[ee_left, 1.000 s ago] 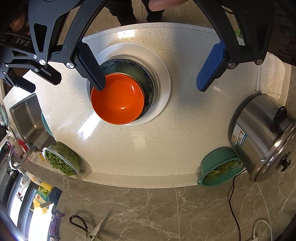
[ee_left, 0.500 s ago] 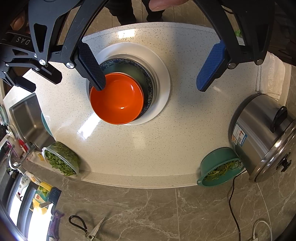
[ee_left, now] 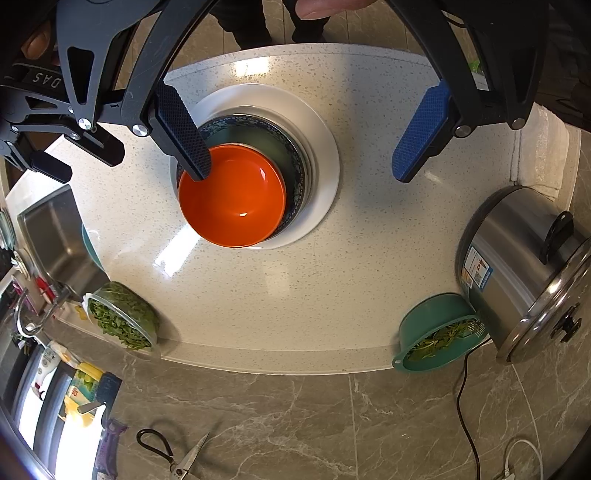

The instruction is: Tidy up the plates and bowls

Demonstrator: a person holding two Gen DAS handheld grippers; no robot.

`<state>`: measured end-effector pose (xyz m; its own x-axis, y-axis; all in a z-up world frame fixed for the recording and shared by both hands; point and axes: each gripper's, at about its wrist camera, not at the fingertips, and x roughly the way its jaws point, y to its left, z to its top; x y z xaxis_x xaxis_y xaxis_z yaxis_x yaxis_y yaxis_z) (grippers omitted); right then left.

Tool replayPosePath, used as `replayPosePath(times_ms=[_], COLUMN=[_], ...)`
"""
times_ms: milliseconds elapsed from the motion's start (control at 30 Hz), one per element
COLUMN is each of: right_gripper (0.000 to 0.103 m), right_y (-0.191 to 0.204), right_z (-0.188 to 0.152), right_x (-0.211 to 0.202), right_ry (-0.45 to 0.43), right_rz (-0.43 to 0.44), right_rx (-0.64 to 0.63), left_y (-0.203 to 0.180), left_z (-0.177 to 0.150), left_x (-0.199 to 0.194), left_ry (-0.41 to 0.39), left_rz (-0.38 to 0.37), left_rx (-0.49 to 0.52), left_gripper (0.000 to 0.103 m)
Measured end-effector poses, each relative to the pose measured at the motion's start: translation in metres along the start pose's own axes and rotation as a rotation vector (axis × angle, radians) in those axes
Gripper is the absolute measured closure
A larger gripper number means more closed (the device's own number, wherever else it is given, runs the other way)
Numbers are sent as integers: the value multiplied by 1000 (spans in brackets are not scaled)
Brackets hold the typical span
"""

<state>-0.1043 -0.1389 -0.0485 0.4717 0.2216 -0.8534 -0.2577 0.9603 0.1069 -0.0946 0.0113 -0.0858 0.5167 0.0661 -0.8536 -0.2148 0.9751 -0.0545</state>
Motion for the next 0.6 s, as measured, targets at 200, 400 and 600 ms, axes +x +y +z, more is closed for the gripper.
replayPosePath(times_ms=[200,400,600], right_gripper=[0,0,0], right_y=[1,1,1], right_z=[-1,-1,-1], right_x=[2,3,3], right_ry=[2,4,4], right_rz=[1,2,2], right_rx=[-5,-5,-4], left_y=[0,-1,-1], left_z=[0,-1,-1], left_x=[0,0,0], left_ry=[1,2,1], left_rz=[2,4,5], left_rx=[-1,-1,0], left_gripper=[3,3,3])
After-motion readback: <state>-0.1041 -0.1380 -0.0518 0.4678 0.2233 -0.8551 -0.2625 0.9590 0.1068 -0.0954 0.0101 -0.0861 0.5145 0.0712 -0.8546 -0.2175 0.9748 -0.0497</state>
